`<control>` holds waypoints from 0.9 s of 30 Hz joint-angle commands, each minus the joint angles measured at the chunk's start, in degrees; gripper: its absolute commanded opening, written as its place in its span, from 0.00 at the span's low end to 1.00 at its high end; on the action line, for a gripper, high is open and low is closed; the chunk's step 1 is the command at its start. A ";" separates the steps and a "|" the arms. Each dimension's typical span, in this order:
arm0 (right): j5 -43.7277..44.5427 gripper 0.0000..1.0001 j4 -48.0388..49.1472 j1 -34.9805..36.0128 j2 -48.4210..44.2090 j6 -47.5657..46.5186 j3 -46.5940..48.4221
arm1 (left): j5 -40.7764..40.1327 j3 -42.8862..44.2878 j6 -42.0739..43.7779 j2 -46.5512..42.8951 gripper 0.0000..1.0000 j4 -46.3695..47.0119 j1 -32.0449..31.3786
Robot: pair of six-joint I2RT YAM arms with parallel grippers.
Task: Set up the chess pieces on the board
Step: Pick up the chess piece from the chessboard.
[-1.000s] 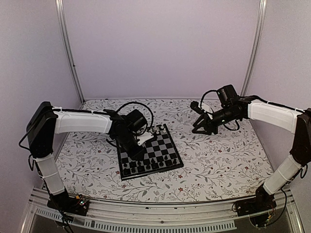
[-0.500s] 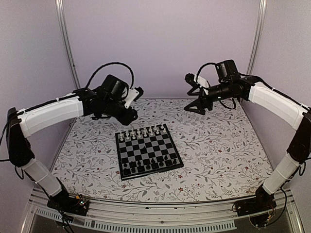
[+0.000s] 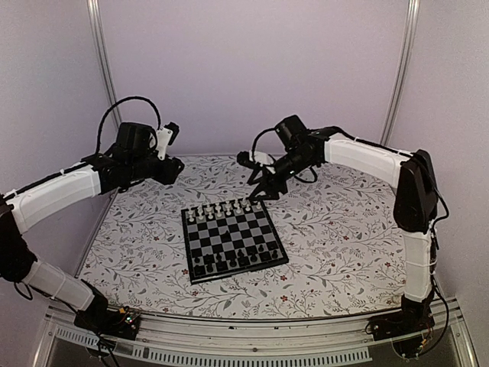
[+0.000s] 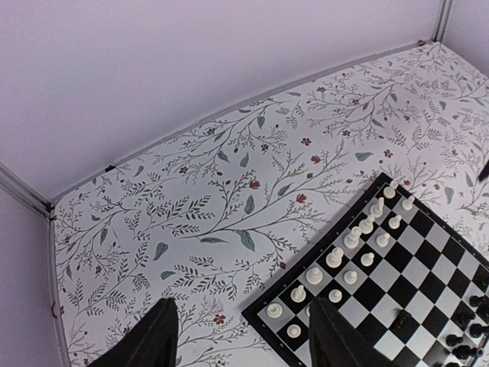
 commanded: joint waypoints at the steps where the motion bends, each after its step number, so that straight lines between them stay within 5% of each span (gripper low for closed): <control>1: 5.75 0.58 -2.81 5.92 4.64 -5.70 1.36 | 0.39 0.16 0.06 -3.80 0.60 3.09 1.57; 12: 6.79 0.48 -2.61 10.23 17.61 -6.67 9.34 | 6.95 0.34 -1.79 -3.60 0.61 2.96 2.68; 27: 7.61 0.45 -1.93 11.09 21.17 -7.31 9.47 | 9.84 0.73 -1.86 -2.32 0.61 2.20 2.72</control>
